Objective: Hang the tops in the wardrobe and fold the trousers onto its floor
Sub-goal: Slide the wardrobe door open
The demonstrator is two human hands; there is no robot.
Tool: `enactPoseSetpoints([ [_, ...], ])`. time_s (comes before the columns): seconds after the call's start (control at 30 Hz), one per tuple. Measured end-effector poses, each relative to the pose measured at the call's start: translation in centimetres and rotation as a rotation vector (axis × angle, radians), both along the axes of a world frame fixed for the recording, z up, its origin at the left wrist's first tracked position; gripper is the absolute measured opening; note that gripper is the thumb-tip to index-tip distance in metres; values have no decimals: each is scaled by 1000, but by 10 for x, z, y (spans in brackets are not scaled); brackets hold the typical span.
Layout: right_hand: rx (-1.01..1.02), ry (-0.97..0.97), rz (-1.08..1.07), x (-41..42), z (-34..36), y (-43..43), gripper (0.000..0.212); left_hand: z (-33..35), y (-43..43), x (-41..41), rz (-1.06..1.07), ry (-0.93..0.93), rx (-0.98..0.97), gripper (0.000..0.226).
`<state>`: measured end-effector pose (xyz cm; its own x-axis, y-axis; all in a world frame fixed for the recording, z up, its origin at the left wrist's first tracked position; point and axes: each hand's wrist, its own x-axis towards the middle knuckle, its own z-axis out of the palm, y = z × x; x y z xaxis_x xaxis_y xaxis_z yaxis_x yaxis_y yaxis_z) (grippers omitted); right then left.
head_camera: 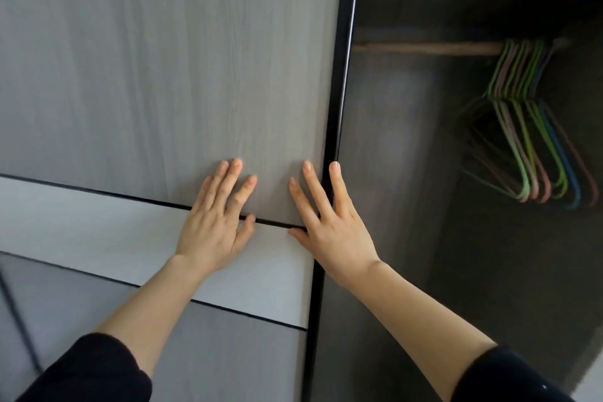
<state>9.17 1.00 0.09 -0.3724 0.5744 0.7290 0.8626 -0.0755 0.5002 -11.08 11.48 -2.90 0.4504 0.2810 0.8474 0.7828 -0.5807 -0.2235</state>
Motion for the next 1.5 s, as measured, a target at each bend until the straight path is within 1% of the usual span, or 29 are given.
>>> enactPoseSetpoints([
  [0.27, -31, -27, -6, -86, 0, 51, 75, -1, 36, -84, 30, -36, -125, 65],
  [0.33, -14, -11, 55, -108, 2, 64, 73, -1, 48, -109, 32, -22, -157, 66],
  [0.4, 53, 74, 178, -127, 7, 76, 74, -1, 59, -135, 33, -15, -196, 69],
  [0.47, 123, 171, 253, -143, 17, 90, 79, -3, 70, -156, 27, -31, -240, 76],
  [0.53, 134, 199, 242, -160, 27, 104, 82, -7, 82, -174, 11, -61, -298, 85],
  [0.63, 86, 188, 257, -188, 30, 126, 80, -10, 99, -198, 20, -78, -358, 97],
  [0.8, 74, 143, 273, -234, 31, 152, 78, -9, 121, -240, 44, -88, -419, 113],
  [0.9, 43, 140, 303, -257, 34, 163, 78, -9, 130, -257, 47, -125, -448, 127],
  [0.97, 0, 141, 322, -268, 36, 168, 79, -8, 135, -267, 53, -149, -467, 131],
  [1.1, -66, 103, 308, -284, 43, 176, 85, -6, 144, -286, 72, -157, -478, 134],
  [1.23, -107, 124, 300, -295, 43, 179, 85, -4, 147, -293, 93, -167, -482, 134],
  [1.37, -148, 107, 261, -294, 45, 177, 85, -2, 144, -292, 88, -171, -508, 135],
  [1.43, -188, 101, 254, -292, 46, 175, 83, 0, 138, -290, 73, -205, -559, 133],
  [1.5, -219, 139, 278, -285, 46, 170, 75, 3, 128, -283, 10, -292, -554, 119],
])
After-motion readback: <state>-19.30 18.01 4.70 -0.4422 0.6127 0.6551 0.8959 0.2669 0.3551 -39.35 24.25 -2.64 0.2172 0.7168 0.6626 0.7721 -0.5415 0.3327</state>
